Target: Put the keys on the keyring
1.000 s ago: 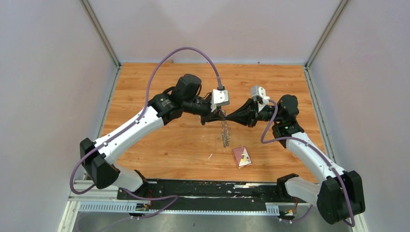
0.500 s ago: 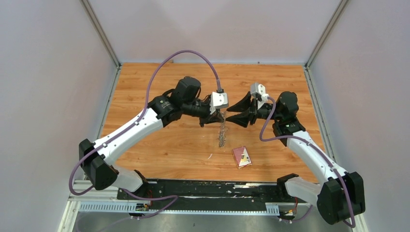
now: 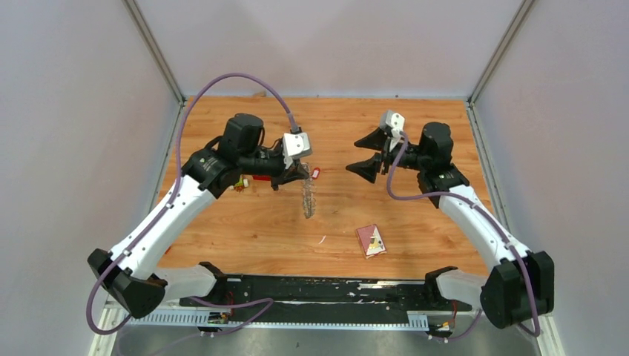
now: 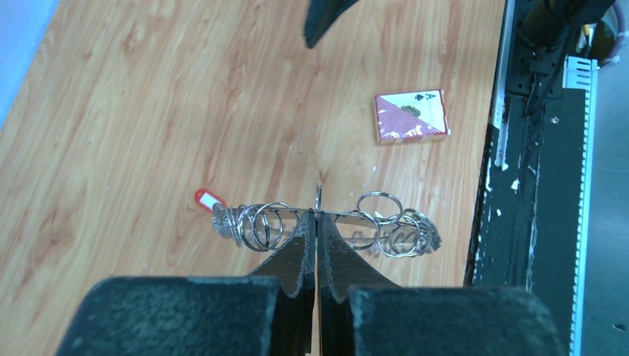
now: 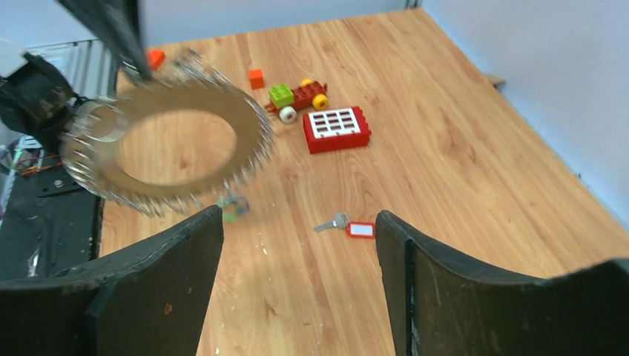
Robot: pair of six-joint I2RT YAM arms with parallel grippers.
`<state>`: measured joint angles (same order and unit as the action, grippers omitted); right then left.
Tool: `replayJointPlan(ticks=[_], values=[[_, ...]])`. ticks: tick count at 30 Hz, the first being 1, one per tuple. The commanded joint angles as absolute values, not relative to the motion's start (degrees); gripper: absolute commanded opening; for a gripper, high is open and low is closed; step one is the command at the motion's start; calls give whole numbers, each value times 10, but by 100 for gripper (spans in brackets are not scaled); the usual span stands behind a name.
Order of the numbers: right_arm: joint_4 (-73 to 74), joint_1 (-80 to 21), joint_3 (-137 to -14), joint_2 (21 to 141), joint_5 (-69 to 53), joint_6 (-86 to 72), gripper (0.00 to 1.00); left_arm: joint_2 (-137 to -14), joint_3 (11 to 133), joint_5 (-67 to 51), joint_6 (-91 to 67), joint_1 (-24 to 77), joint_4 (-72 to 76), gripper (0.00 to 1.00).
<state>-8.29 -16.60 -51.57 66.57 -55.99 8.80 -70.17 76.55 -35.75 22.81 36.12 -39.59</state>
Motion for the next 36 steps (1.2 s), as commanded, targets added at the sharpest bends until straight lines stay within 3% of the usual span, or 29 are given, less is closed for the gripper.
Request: replayJointPlan(ticks=[1,15,20,28,36], values=[[-47,-175,-554,731,-511,128,74,-652,813,-366,256,345,-456,0],[127,-270,-813,1090,-401,267,57,-567,799,-287,295,341,-548,0],[224,-282,-906,1184,-394,332,57,-566,790,-283,296,341,-545,0],[299,-310,-971,1250,-371,383,61,-567,775,-289,293,341,-531,0],[310,-327,-999,1274,-330,396,56,-568,766,-301,292,341,-526,0]])
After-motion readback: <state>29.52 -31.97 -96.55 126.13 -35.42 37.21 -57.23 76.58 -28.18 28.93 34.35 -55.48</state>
